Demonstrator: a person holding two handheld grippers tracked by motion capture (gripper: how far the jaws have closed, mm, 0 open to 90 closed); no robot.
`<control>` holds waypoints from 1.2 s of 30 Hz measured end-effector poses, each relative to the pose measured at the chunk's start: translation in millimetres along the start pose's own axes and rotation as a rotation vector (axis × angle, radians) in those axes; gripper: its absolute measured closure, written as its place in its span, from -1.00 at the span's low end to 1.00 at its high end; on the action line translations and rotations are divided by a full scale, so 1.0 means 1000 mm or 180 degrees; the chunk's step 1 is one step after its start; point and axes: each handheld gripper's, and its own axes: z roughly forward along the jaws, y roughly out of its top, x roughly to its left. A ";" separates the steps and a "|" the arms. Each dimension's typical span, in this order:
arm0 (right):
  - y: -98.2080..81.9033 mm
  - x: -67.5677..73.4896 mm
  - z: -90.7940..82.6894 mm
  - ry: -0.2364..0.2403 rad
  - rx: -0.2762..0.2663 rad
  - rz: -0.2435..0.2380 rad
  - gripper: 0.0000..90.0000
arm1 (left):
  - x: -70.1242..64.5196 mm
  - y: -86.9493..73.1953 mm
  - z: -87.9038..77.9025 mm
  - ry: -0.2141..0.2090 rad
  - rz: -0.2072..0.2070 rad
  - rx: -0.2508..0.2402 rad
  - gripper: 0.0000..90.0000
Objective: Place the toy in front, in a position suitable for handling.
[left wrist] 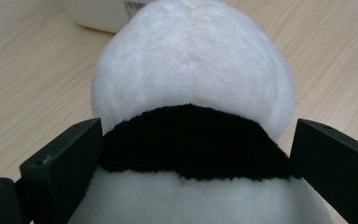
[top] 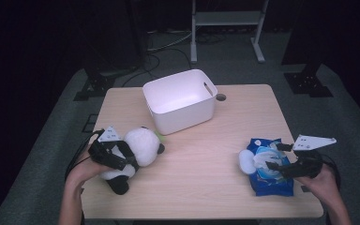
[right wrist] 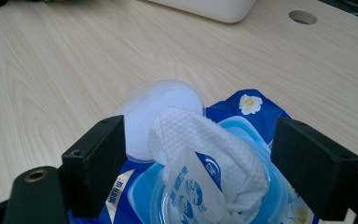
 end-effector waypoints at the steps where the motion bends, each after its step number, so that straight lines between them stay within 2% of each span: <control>1: 0.000 0.000 -0.001 0.0004 -0.0006 -0.0001 -0.63 | 0.001 0.001 0.001 0.0019 -0.0039 0.0020 -0.95; 2: 0.000 0.000 -0.001 0.0003 -0.0011 0.0003 -0.63 | 0.001 0.002 0.002 0.0046 -0.0074 0.0035 -0.95; 4: 0.000 0.001 -0.002 0.0001 -0.0016 0.0010 -0.63 | 0.001 0.002 0.004 0.0072 -0.0053 0.0077 -0.94; 6: -0.001 0.001 -0.003 0.0004 -0.0022 -0.0004 -0.63 | -0.002 0.003 0.005 0.0081 0.0067 0.0137 -0.87; 14: 0.001 0.002 -0.005 0.0010 -0.0053 -0.0019 -0.63 | -0.005 0.007 0.002 0.0004 0.0294 0.0191 -0.37; 21: 0.000 0.001 -0.005 0.0014 -0.0046 -0.0008 -0.63 | -0.010 0.013 0.002 -0.0045 0.0475 0.0171 -0.20; 29: -0.002 0.000 -0.006 0.0014 -0.0062 0.0008 -0.63 | -0.021 0.021 0.008 -0.0384 0.0579 0.0030 -0.14; 36: -0.002 -0.001 -0.007 0.0021 -0.0069 0.0019 -0.63 | -0.036 0.040 0.019 -0.0611 0.0758 0.0053 -0.13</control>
